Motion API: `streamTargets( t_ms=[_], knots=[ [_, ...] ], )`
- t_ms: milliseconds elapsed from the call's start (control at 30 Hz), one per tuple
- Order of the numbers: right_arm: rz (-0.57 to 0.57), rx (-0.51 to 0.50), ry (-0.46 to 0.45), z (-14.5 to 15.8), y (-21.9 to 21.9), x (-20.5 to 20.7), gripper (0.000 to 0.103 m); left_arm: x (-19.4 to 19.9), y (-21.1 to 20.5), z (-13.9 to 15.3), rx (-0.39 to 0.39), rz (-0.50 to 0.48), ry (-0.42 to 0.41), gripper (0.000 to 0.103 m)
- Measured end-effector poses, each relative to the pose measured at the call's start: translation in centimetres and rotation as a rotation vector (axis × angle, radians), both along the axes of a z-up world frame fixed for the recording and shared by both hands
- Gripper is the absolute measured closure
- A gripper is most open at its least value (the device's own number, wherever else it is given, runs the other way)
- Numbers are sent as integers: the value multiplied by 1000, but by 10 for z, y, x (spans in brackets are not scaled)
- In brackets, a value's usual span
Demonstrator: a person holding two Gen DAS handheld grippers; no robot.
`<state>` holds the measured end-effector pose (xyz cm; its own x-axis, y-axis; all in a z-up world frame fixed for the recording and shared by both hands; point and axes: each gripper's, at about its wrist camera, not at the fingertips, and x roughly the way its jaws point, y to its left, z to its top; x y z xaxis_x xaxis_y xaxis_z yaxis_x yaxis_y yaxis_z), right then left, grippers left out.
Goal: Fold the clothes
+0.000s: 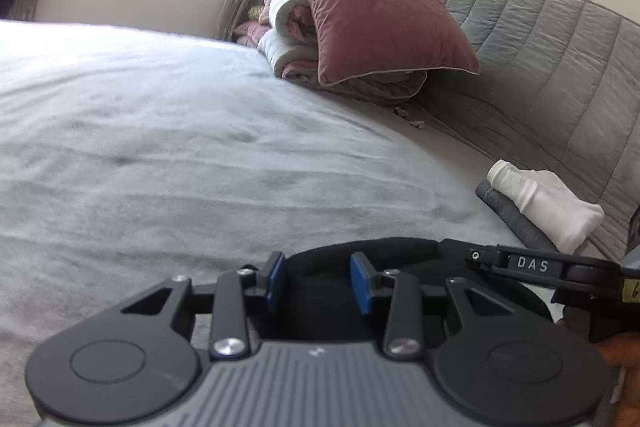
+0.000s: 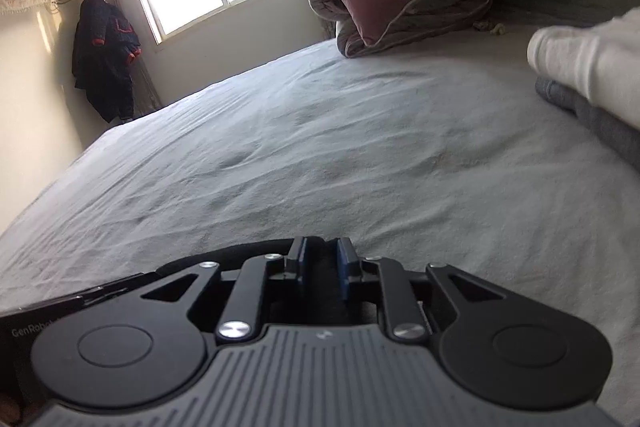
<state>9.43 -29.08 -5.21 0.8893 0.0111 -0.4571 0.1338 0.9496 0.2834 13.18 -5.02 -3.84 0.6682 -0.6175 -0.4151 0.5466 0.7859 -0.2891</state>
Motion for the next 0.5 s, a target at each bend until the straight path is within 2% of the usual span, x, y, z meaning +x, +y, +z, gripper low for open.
streamTargets(
  t_ms=[67,200,267,333,367,500],
  knots=[
    [-3,-59,-40,10,10,-13,76,-2,2,2,-10,-9,-6,61],
    [27,-104,-101,18,25,-22,66,-4,2,3,-11,-43,-8,58],
    [46,-122,-84,13,30,-17,65,-4,-1,1,14,-81,6,53],
    [41,-141,-29,4,31,-9,64,-3,-5,-2,40,-119,19,45],
    [33,-138,-1,-1,30,-5,62,-3,-7,-3,52,-138,26,45],
    [22,-37,14,-7,14,-3,57,-2,-9,-5,63,-167,37,41]
  ],
)
